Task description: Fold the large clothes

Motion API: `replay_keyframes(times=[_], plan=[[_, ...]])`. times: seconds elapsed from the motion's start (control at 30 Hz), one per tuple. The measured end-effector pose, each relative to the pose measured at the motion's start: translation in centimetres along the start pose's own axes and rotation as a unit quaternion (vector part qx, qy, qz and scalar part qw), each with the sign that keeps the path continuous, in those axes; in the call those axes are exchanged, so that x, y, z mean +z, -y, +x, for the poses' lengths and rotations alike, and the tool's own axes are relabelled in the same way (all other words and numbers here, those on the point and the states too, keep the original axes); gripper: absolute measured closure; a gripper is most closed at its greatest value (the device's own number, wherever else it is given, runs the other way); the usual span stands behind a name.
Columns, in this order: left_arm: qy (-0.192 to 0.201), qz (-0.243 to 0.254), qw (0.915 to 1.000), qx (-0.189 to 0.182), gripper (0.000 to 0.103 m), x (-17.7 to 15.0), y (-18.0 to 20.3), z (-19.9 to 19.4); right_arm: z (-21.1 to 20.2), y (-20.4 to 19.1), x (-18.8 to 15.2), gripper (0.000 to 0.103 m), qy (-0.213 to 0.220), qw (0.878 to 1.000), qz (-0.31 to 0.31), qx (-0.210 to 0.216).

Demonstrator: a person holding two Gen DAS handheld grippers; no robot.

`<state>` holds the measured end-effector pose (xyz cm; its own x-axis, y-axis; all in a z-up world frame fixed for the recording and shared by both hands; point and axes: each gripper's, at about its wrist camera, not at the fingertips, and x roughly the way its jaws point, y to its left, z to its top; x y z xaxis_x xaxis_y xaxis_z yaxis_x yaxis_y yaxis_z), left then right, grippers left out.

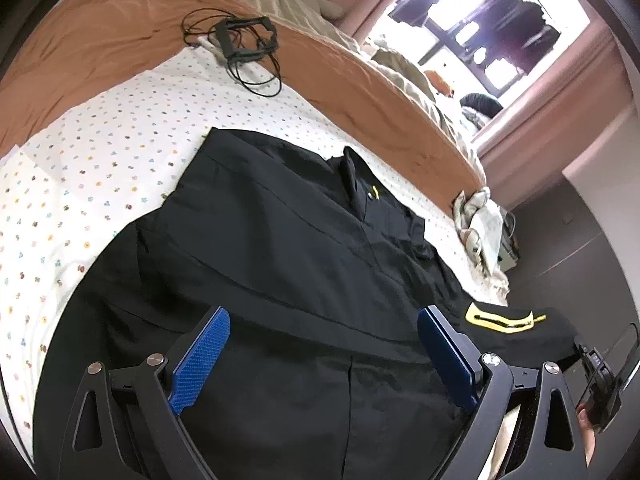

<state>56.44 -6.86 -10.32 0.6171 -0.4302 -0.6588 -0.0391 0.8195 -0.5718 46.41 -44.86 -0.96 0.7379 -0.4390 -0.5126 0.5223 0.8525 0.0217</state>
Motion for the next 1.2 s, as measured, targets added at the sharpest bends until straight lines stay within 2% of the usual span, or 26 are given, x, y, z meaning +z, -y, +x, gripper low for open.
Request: replay_keyframes(times=[0.2, 0.47, 0.6, 0.67, 0.73, 0.77, 0.8, 0.83, 1.03, 1.13, 1.2], plan=[[0.006, -0.022, 0.9996, -0.015, 0.008, 0.7, -1.0, -0.9, -0.3, -5.9, 0.0, 0.099, -0.008, 0.999, -0.032, 0.042], [0.016, -0.048, 0.9983, -0.028, 0.008, 1.4, -2.3, -2.0, 1.3, -13.3, -3.1, 0.099, -0.043, 0.993, -0.039, 0.106], [0.027, -0.068, 0.9969, -0.029, 0.008, 1.7, -3.4, -2.7, 3.3, -17.5, -6.6, 0.099, -0.083, 0.987, -0.039, 0.132], [0.028, -0.070, 0.9968, -0.028, 0.008, 1.9, -3.8, -3.0, 4.8, -19.5, -9.0, 0.098, -0.123, 0.981, -0.048, 0.143], [0.032, -0.076, 0.9962, -0.025, 0.008, 2.1, -4.4, -3.3, 6.2, -21.1, -11.2, 0.080, -0.171, 0.970, -0.063, 0.159], [0.033, -0.079, 0.9960, -0.024, 0.008, 2.1, -4.5, -3.4, 6.4, -21.5, -11.9, 0.058, -0.186, 0.965, -0.068, 0.171], [0.036, -0.083, 0.9957, -0.022, 0.008, 2.2, -4.8, -3.6, 6.5, -21.8, -12.8, 0.043, -0.197, 0.960, -0.075, 0.182], [0.038, -0.087, 0.9953, -0.022, 0.008, 2.3, -5.0, -3.7, 6.3, -21.8, -13.2, 0.041, -0.198, 0.960, -0.081, 0.183], [0.034, -0.087, 0.9952, -0.028, 0.008, 2.2, -4.8, -3.6, 4.1, -17.9, -13.2, 0.040, -0.204, 0.958, -0.085, 0.184], [0.031, -0.081, 0.9958, -0.030, 0.008, 2.0, -4.2, -3.5, 3.3, -14.9, -12.8, 0.035, -0.198, 0.967, -0.078, 0.138], [0.032, -0.069, 0.9967, -0.027, 0.008, 1.9, -3.7, -3.3, 3.1, -12.0, -12.2, 0.035, -0.197, 0.971, -0.056, 0.126]])
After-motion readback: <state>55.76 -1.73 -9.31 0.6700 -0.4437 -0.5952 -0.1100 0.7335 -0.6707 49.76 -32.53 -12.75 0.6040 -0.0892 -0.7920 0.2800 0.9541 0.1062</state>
